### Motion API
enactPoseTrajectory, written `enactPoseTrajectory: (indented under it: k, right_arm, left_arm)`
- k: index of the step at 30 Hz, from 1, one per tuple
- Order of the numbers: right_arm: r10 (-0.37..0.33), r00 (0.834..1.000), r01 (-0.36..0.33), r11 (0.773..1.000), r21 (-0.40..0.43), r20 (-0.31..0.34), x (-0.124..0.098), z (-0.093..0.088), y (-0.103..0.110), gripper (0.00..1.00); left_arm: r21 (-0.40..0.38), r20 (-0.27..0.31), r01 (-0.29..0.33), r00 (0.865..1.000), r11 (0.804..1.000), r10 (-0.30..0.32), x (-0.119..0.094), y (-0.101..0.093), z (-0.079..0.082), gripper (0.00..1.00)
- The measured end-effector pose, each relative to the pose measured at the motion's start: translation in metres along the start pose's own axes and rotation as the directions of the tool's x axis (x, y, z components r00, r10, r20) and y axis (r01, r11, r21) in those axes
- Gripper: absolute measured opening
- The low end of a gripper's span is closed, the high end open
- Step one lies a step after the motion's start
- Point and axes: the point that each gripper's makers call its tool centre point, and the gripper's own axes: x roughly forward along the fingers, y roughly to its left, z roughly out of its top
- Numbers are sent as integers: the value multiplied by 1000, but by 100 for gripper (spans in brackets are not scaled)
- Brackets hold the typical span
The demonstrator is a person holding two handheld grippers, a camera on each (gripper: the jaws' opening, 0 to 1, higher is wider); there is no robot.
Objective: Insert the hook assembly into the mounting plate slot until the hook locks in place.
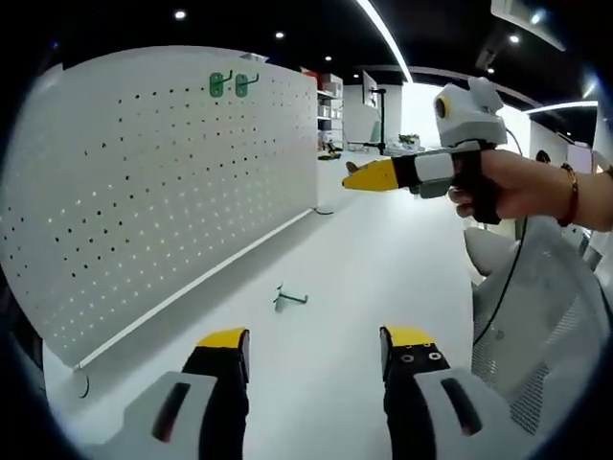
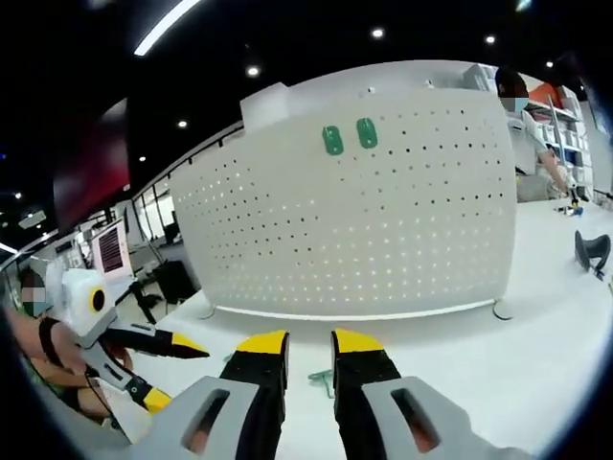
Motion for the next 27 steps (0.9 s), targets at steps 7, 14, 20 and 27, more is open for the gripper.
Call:
enactPoseTrajectory:
  k: [7, 14, 20, 27]
  right_arm:
    - [-12, 1000, 12, 1000, 27, 11, -13, -5, -3, 16]
    - [-9, 1000, 8, 998, 57, 13, -23, -13, 3, 16]
    - [7, 1000, -8, 999, 54, 14, -27, -15, 8, 19]
    - [2, 1000, -3, 996, 87, 5, -38, -22, 7, 21]
  left_arm:
    - [7, -18, -11, 1000, 1000, 11, 14, 6, 2, 54]
    - [6, -29, -15, 999, 1000, 15, 32, 7, 4, 52]
    - [-14, -46, -20, 999, 1000, 19, 46, 11, 1, 52]
    - [-7, -68, -6, 998, 1000, 5, 59, 11, -3, 49]
